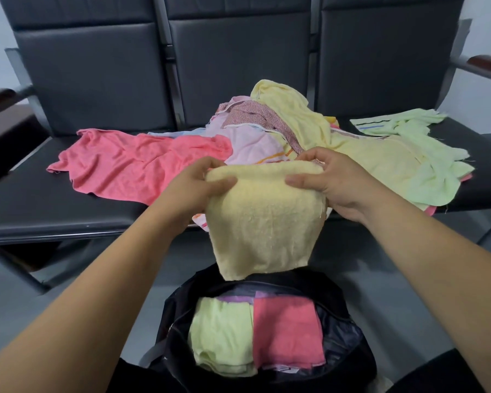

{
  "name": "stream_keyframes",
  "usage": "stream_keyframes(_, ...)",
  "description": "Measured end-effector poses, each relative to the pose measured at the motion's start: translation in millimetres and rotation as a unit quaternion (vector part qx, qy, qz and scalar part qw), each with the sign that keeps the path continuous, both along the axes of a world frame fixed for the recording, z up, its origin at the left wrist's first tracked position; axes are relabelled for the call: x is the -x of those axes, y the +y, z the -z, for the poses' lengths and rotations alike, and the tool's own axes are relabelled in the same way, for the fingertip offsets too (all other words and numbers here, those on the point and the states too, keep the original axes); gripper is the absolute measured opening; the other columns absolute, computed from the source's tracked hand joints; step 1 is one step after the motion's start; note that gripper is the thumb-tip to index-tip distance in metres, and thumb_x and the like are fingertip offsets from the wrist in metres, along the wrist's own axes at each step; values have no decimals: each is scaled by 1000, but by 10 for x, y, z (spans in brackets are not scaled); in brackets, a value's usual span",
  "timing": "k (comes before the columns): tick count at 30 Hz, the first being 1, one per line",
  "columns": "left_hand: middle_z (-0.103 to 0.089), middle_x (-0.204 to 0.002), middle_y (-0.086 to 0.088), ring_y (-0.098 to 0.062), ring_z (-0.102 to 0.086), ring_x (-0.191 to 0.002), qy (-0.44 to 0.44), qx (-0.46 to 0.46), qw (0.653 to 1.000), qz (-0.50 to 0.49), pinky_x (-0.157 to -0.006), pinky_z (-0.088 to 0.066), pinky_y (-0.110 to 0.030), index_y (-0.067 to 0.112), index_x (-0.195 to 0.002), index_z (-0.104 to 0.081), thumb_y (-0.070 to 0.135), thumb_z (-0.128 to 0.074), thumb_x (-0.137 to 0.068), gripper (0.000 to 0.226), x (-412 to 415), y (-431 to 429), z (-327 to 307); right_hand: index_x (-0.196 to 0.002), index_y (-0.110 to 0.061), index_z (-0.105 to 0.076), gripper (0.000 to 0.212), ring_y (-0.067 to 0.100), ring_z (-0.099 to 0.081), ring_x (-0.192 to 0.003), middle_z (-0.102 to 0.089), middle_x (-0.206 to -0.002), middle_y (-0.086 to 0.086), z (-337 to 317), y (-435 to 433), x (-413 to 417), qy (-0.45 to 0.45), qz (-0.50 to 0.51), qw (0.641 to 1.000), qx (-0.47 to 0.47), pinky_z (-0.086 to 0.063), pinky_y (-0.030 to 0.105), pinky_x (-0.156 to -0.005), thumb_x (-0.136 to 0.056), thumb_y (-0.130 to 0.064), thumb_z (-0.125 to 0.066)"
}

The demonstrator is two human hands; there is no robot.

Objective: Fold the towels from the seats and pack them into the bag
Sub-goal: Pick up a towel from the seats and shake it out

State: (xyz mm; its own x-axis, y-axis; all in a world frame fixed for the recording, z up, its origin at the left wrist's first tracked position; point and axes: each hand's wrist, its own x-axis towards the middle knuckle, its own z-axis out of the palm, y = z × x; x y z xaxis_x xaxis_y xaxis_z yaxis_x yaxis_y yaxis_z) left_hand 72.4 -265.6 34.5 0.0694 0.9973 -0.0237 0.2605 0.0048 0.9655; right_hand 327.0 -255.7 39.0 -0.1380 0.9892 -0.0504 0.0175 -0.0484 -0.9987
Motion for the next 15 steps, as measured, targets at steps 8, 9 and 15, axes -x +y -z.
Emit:
stream_keyframes(8, -75, -108, -3, -15, -71, -100, 9, 30, 997, 65, -87, -56, -28, 22, -116, -73, 10, -88, -71, 49, 68, -25, -37, -119, -6, -68, 51, 19, -70, -104, -70, -119, 6, -15, -13, 2, 57, -96, 989, 95, -61, 28, -80, -70, -1, -80)
stream_keyframes(9, -76, -101, 2, -6, -70, -94, 82, -5, 995, 63, -85, -53, -21, 23, -111, -75, 10, -84, -77, 37, 79, -35, -39, -111, -11, -73, 43, 15, -69, -107, -69, -117, -3, -9, -13, -2, -42, -106, 992, 50, -59, 24, -77, -71, 0, -83)
stream_keyframes(15, -62, -69, 15, -1, -54, -62, 189, -89, 977, 48, -67, -45, -25, 23, -92, -67, 19, -70, -93, 6, 14, -57, -19, -84, -23, -68, 14, 10, -59, -89, -66, -98, -6, 63, 30, 35, -167, -44, 982, -73, -48, 29, -79, -83, -21, -82)
